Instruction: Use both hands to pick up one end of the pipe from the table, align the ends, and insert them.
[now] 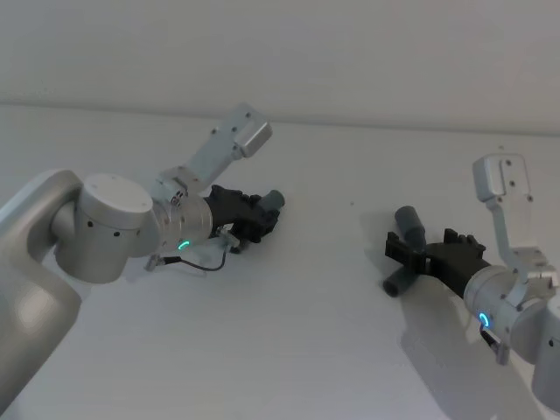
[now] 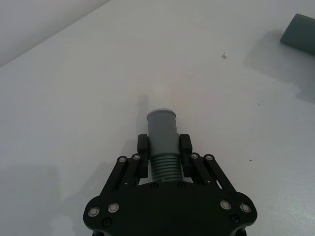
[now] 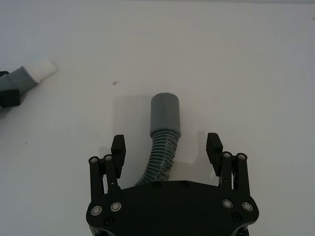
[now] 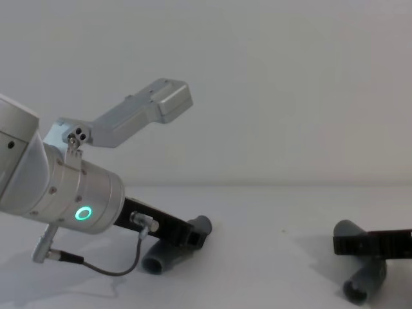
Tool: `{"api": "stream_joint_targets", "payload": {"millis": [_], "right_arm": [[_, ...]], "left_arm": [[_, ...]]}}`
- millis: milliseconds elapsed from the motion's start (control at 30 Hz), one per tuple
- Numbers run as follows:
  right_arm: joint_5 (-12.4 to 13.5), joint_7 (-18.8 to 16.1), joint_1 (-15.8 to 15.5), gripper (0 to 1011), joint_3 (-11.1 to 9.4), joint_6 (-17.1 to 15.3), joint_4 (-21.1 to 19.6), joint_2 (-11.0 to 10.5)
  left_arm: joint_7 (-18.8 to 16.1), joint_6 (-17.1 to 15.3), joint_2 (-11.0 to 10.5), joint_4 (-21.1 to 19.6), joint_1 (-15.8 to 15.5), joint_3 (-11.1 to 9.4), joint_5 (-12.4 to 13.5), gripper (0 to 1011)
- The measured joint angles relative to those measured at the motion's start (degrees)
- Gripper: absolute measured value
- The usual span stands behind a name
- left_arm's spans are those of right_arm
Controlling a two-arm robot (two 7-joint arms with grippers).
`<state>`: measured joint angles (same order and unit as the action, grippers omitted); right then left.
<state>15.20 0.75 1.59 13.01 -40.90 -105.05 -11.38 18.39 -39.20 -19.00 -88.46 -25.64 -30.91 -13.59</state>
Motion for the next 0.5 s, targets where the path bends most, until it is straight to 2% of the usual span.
{"api": "stream_joint_targets", "payload": {"millis": [500], "right_arm": [[-0.6,0.1,-0.1,1000,-0.1,-0.2,0.4,0.4]], "left_arm": [[0.0,0.0,0.0,0.0,0.0,0.0,0.0,364]]}}
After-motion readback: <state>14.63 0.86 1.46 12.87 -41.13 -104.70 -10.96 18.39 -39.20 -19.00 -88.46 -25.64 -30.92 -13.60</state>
